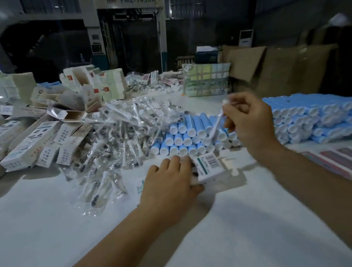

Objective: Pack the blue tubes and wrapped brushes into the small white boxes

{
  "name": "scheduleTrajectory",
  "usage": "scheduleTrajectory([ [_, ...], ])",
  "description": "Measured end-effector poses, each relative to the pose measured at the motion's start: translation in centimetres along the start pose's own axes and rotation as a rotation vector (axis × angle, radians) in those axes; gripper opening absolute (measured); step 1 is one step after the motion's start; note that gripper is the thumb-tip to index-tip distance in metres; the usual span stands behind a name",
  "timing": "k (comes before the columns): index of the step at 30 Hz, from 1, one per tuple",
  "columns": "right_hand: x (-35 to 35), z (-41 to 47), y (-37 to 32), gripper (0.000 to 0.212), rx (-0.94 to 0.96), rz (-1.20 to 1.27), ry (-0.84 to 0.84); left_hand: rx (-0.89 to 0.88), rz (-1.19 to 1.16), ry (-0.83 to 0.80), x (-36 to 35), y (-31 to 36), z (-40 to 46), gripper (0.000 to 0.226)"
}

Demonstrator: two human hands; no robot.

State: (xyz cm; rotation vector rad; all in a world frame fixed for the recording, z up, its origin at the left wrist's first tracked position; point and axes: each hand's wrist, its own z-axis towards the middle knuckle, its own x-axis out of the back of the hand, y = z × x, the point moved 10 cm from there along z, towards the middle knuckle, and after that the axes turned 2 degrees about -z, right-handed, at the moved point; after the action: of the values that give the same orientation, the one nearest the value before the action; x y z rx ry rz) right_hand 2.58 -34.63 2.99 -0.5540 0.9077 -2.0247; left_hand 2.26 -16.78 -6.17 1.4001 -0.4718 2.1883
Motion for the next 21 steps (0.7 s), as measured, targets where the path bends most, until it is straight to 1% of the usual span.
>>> scheduleTrajectory([
  [3,5.7,-2.7,4.7,0.012,-0.277,0.147,0.247,0.05,-0.026,0.014,0.3,-0.5,0.0,0.065],
  [5,7.0,-4.4,7.2,0.01,-0.42,0.163,0.313,0.083,-0.03,0.02,0.5,-0.7,0.0,0.072],
  [7,6.7,-5.1,8.3,0.01,-0.486,0.135,0.316,0.1,-0.021,0.035,0.9,-0.7,0.0,0.079],
  [9,5.8,-5.4,8.1,0.015,-0.48,0.076,0.297,0.094,-0.004,0.045,1.1,-0.2,-0.2,0.081],
  [13,3.5,-6.5,6.8,0.014,-0.46,-0.013,0.208,0.055,0.035,0.032,0.6,1.1,-0.2,0.077],
  [17,-0.5,-7.8,6.2,0.018,-0.474,0.01,-0.1,0.066,-0.011,0.066,1.2,1.1,-0.2,0.075],
  [18,-1.0,-8.0,6.0,0.019,-0.479,0.027,-0.143,0.071,-0.021,0.073,1.3,1.0,-0.2,0.074],
  [19,-1.0,-7.9,5.8,0.02,-0.461,0.047,-0.147,0.077,-0.027,0.078,1.4,0.8,-0.3,0.075],
  [21,0.3,-7.1,4.6,0.02,-0.346,0.013,-0.075,0.097,-0.029,0.083,1.5,0.2,-0.3,0.075],
])
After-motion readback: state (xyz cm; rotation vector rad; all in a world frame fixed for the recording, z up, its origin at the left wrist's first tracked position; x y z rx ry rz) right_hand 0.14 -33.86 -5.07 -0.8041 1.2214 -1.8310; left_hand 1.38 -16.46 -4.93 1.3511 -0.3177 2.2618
